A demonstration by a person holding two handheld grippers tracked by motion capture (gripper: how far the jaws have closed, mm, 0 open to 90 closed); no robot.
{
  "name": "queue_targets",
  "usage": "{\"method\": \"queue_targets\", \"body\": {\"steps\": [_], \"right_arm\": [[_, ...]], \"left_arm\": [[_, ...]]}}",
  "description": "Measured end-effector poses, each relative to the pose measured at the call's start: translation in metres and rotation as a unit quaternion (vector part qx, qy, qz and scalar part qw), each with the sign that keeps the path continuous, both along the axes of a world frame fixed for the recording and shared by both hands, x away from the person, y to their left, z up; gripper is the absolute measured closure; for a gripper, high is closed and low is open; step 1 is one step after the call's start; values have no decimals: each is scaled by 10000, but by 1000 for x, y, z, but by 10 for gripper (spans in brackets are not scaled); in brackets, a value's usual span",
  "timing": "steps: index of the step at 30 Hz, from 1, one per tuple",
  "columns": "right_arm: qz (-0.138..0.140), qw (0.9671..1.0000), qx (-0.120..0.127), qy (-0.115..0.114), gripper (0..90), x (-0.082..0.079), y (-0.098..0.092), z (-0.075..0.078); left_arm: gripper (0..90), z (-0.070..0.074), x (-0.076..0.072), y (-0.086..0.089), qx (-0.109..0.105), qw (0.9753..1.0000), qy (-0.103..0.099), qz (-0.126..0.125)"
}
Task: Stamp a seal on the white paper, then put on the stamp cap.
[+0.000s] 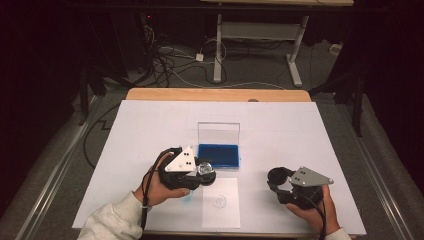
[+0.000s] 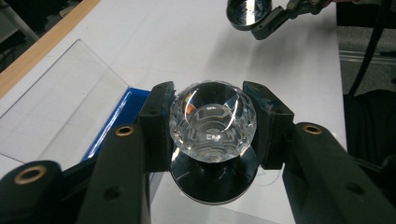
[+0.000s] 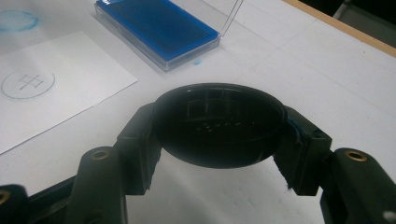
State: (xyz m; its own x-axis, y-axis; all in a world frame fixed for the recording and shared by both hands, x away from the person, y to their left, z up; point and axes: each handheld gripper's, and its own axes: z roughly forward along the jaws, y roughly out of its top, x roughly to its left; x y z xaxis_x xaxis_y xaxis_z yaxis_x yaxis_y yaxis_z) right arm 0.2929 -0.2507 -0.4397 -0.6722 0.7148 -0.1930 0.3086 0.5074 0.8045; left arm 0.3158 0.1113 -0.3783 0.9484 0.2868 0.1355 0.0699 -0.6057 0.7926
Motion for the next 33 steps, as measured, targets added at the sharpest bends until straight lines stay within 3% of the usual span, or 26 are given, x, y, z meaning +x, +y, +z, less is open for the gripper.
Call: {"method": "queue_targets", "body": {"steps": [9, 20, 33], "right_arm": [[-16, 10000, -36, 34, 386, 2, 1, -1], [-2, 10000, -80, 11, 387, 0, 2, -1], [-3, 9999, -95, -37, 387, -2, 1, -1]], "left_arm": [[548, 2, -5, 1, -37, 9999, 30, -115], [547, -1, -13, -13, 10, 9993, 63, -359], [548, -6, -12, -23, 157, 9989, 84, -442]]}}
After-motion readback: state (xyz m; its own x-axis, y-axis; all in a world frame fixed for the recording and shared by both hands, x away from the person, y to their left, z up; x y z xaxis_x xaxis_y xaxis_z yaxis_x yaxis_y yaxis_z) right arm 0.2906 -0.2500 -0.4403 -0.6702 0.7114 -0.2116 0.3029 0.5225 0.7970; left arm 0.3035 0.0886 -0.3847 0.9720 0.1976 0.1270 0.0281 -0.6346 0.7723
